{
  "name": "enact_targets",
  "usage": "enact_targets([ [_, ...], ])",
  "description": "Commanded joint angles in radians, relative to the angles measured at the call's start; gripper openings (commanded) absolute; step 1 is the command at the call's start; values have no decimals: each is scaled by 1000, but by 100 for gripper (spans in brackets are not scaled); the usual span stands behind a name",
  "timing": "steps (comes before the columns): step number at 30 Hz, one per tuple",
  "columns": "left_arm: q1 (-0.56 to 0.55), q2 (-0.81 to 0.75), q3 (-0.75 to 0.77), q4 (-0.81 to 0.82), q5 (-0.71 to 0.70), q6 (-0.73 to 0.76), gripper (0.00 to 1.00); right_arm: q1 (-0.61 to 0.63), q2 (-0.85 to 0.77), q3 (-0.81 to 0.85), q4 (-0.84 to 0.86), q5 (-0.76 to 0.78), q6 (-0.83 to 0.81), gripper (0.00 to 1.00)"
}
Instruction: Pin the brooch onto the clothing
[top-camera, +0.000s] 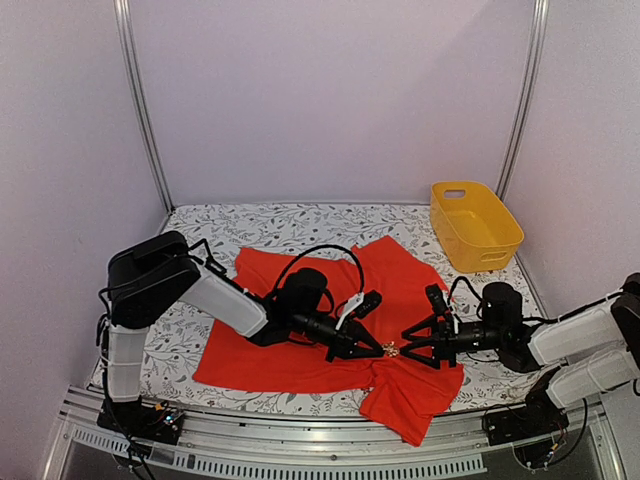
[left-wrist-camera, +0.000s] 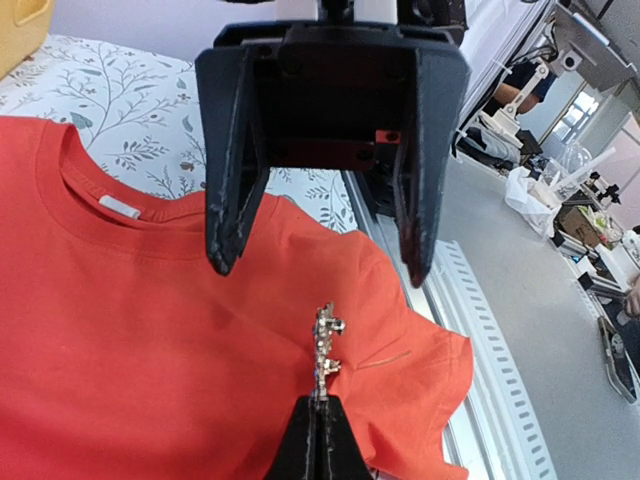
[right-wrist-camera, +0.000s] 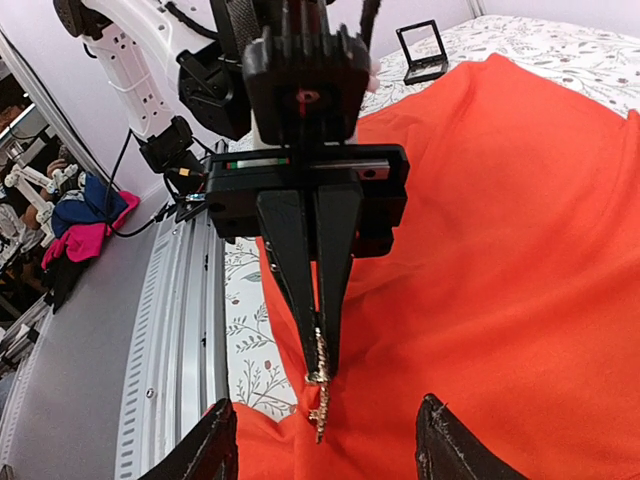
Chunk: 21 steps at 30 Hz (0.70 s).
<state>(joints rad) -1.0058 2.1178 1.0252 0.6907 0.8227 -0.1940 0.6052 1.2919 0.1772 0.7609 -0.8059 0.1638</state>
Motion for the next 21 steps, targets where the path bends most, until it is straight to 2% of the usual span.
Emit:
enact_targets([
  [1, 7, -46, -9, 47, 26, -12, 0, -6, 37, -53, 105, 72, 11, 59],
  [8, 6, -39, -8, 55, 28, -19, 0, 28, 151, -75, 287, 65, -24, 59],
  [21, 8, -36, -7, 53, 28, -16, 0, 91, 267, -56, 399, 81, -59, 54],
])
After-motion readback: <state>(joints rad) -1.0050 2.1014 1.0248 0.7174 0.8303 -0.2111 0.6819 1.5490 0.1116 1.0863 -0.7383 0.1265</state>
